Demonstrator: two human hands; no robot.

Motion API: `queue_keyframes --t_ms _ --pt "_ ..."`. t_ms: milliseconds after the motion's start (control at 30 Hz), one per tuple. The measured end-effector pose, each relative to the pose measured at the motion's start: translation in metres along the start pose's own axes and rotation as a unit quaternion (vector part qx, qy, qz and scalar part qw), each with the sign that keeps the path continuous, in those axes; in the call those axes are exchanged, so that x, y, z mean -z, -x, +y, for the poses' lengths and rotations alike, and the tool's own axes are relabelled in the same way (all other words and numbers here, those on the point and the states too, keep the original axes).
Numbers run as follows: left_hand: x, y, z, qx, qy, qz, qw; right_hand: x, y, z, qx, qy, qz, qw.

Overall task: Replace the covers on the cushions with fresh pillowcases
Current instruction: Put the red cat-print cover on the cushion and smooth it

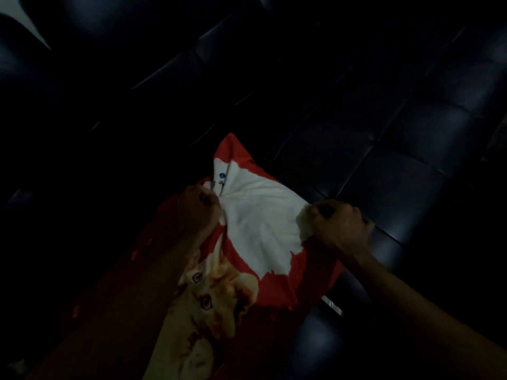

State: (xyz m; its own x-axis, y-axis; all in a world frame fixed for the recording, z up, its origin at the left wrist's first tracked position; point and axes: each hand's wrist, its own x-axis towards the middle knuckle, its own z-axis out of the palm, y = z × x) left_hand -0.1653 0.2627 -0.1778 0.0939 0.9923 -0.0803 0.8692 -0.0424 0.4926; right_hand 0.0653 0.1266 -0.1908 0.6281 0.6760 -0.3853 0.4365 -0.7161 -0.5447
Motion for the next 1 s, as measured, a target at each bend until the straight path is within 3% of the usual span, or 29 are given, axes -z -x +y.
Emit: queue_keyframes --t_ms 67,233,333,500,667,800,900,1000 --pt "-0.001 -0.018 -0.002 0.002 0.039 0.005 0.999 -0.006 -0.002 -0.015 0.037 -0.034 -0.014 0.999" --pt "-0.006 -0.055 -0.01 0.137 0.068 -0.062 0.986 -0.036 -0.018 -0.056 0.11 -0.057 -0.042 0.991" --pt "-0.009 -0.056 -0.018 0.139 0.045 -0.081 0.986 -0.05 -0.033 -0.07 0.102 -0.053 -0.063 0.991" --pt "0.006 -0.056 -0.06 0.123 -0.062 -0.037 0.99 -0.058 -0.045 -0.065 0.069 -0.056 -0.069 0.994" --pt "0.001 -0.058 -0.059 0.125 -0.096 -0.069 0.985 -0.057 -0.044 -0.072 0.049 -0.089 -0.067 0.993" --pt "-0.007 -0.056 -0.078 0.15 -0.176 -0.127 0.964 -0.06 -0.038 -0.071 0.102 0.003 -0.1 0.99" --pt "-0.013 -0.04 -0.107 0.258 -0.095 -0.135 0.952 -0.058 -0.035 -0.055 0.091 0.04 -0.121 0.988" --pt "-0.006 -0.035 -0.098 0.23 -0.166 -0.121 0.951 -0.042 -0.031 -0.034 0.053 0.063 -0.115 0.99"
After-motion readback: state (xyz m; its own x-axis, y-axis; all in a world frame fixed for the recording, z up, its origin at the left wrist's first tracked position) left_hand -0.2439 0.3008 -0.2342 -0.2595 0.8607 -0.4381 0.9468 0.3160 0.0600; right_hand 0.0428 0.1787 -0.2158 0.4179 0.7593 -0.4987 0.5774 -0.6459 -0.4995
